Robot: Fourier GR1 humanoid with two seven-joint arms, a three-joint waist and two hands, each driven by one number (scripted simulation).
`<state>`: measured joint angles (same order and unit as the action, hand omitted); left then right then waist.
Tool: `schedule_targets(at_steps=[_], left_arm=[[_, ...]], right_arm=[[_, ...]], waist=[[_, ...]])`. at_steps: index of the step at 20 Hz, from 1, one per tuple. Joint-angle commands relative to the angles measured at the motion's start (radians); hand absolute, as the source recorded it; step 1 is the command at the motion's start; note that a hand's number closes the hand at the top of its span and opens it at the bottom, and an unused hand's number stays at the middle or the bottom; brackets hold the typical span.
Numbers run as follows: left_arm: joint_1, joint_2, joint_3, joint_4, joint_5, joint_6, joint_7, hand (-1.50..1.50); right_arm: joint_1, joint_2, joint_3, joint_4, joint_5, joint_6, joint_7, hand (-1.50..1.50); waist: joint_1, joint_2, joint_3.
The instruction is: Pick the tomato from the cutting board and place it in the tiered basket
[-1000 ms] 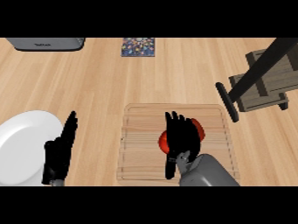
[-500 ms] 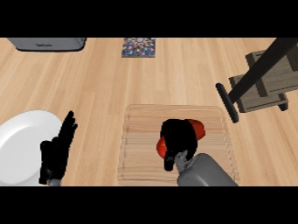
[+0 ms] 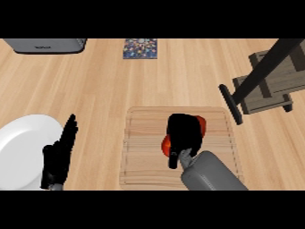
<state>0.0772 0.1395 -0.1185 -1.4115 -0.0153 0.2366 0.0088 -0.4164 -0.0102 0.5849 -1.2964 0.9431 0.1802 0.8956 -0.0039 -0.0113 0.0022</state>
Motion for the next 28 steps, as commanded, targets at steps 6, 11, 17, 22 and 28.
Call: schedule_targets(at_steps=[6, 11, 17, 22, 28], left_arm=[[0.096, 0.015, 0.057, 0.007, 0.019, 0.035, 0.005, 0.00], [0.112, 0.012, 0.043, -0.022, 0.016, 0.032, 0.019, 0.00], [0.110, 0.023, 0.038, -0.040, 0.007, 0.026, 0.016, 0.00], [0.071, 0.012, 0.051, -0.005, 0.011, 0.034, 0.022, 0.00], [0.097, 0.011, 0.025, -0.024, 0.013, 0.004, 0.004, 0.00]], right_arm=[[0.038, -0.114, -0.427, -0.240, 0.045, -0.079, 0.434, 1.50], [-0.067, -0.136, -0.568, -0.486, 0.125, -0.066, 0.514, 1.50], [-0.234, -0.226, -0.634, -0.710, 0.273, 0.121, 0.529, 1.50], [-0.338, -0.273, -0.665, -0.764, 0.314, 0.305, 0.487, 1.50], [-0.492, -0.293, -0.746, -0.729, 0.380, 0.437, 0.463, 1.50]], waist=[[-0.130, -0.029, -0.008], [-0.124, -0.039, -0.010], [-0.096, -0.037, -0.013], [-0.096, -0.030, -0.015], [-0.051, -0.025, -0.014]])
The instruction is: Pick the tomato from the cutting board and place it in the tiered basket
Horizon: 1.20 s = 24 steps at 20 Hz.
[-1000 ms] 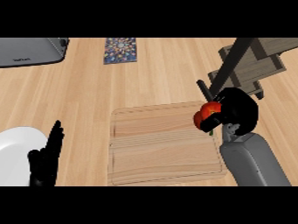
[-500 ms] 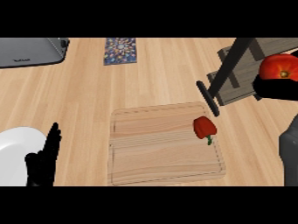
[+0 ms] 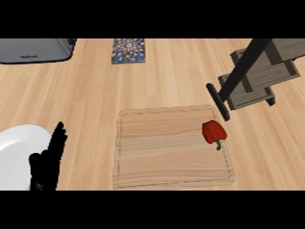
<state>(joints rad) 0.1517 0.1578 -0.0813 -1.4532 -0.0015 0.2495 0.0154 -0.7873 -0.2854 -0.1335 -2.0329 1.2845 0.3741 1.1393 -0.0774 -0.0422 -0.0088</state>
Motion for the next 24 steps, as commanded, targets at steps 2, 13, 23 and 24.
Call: schedule_targets(at_steps=[2, 13, 23, 24], left_arm=[[-0.014, -0.004, 0.000, 0.044, 0.000, -0.007, 0.001, 0.00], [-0.047, -0.012, -0.034, 0.012, -0.008, -0.031, 0.035, 0.00], [-0.085, -0.056, -0.068, 0.026, -0.054, 0.007, 0.062, 0.00], [-0.049, -0.033, -0.053, 0.053, -0.040, -0.026, 0.000, 0.00]], right_arm=[[-0.168, -0.021, -0.075, 0.001, 0.034, 0.299, 0.197, 1.50], [-0.546, -0.086, -0.274, 0.307, 0.173, 0.442, 0.100, 1.50], [-0.567, -0.127, -0.403, 0.569, 0.200, 0.369, -0.066, 1.50], [-0.607, -0.115, -0.405, 0.635, 0.213, 0.295, -0.051, 1.50]], waist=[[0.010, 0.008, -0.001], [0.076, 0.030, 0.005], [0.082, 0.042, 0.008], [0.093, 0.045, 0.008]])
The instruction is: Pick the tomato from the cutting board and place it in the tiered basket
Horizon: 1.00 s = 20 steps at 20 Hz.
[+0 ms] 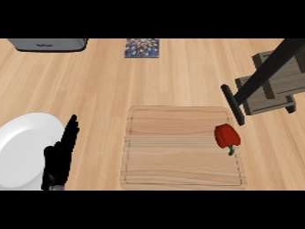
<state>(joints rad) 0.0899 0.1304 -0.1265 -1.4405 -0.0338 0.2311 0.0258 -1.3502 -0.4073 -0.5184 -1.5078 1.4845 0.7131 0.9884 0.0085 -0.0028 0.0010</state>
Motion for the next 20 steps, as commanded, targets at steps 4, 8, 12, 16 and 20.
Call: schedule_targets(at_steps=[4, 8, 12, 16, 20], left_arm=[[-0.036, -0.017, 0.010, 0.062, -0.001, 0.000, 0.008, 0.00], [0.001, -0.001, 0.014, 0.018, 0.003, -0.015, 0.013, 0.00], [-0.003, -0.013, -0.012, -0.036, -0.021, 0.007, 0.054, 0.00], [-0.016, -0.018, 0.020, 0.055, 0.006, -0.014, -0.008, 0.00], [-0.010, -0.019, 0.017, 0.054, 0.000, -0.013, -0.004, 0.00]], right_arm=[[0.040, 0.030, -0.032, 0.131, 0.039, -0.089, 0.097, 1.50], [0.091, -0.004, -0.091, 0.160, 0.010, -0.170, 0.057, 1.50], [0.120, 0.094, -0.156, 0.151, -0.006, -0.330, 0.107, 1.50], [0.094, 0.114, -0.281, 0.116, -0.109, -0.432, 0.076, -1.50], [0.125, 0.136, -0.325, 0.105, -0.157, -0.630, 0.002, -1.50]], waist=[[-0.001, 0.006, -0.002], [-0.001, 0.004, -0.001], [0.010, 0.006, 0.000], [0.004, 0.007, -0.001], [0.006, 0.009, 0.000]])
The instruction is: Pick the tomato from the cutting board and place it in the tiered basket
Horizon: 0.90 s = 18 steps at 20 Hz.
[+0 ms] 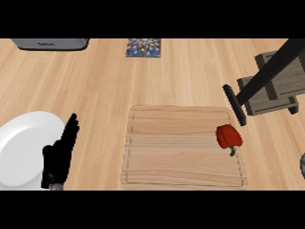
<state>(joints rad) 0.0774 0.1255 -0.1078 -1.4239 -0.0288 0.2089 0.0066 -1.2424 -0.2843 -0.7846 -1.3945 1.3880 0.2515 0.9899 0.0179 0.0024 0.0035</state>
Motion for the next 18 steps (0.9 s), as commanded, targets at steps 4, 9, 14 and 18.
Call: schedule_targets(at_steps=[4, 9, 14, 18], left_arm=[[0.060, -0.015, -0.020, -0.020, -0.015, 0.013, 0.011, 0.00], [-0.001, 0.010, 0.021, 0.019, 0.001, -0.004, 0.026, 0.00], [0.036, 0.030, 0.046, -0.003, 0.030, -0.026, 0.036, 0.00], [0.055, 0.008, 0.024, -0.023, 0.007, 0.001, 0.047, 0.00]], right_arm=[[-0.010, 0.028, -0.029, -0.074, -0.085, -0.245, 0.002, -1.50], [0.006, -0.042, 0.058, -0.195, 0.040, -0.298, 0.016, -1.50], [0.009, -0.172, 0.023, -0.339, 0.130, -0.173, 0.107, -1.50], [0.020, -0.170, 0.031, -0.579, 0.157, 0.014, 0.164, -1.50]], waist=[[-0.004, -0.004, -0.003], [-0.025, -0.007, -0.004], [-0.042, -0.015, -0.005], [-0.049, -0.022, -0.005]])
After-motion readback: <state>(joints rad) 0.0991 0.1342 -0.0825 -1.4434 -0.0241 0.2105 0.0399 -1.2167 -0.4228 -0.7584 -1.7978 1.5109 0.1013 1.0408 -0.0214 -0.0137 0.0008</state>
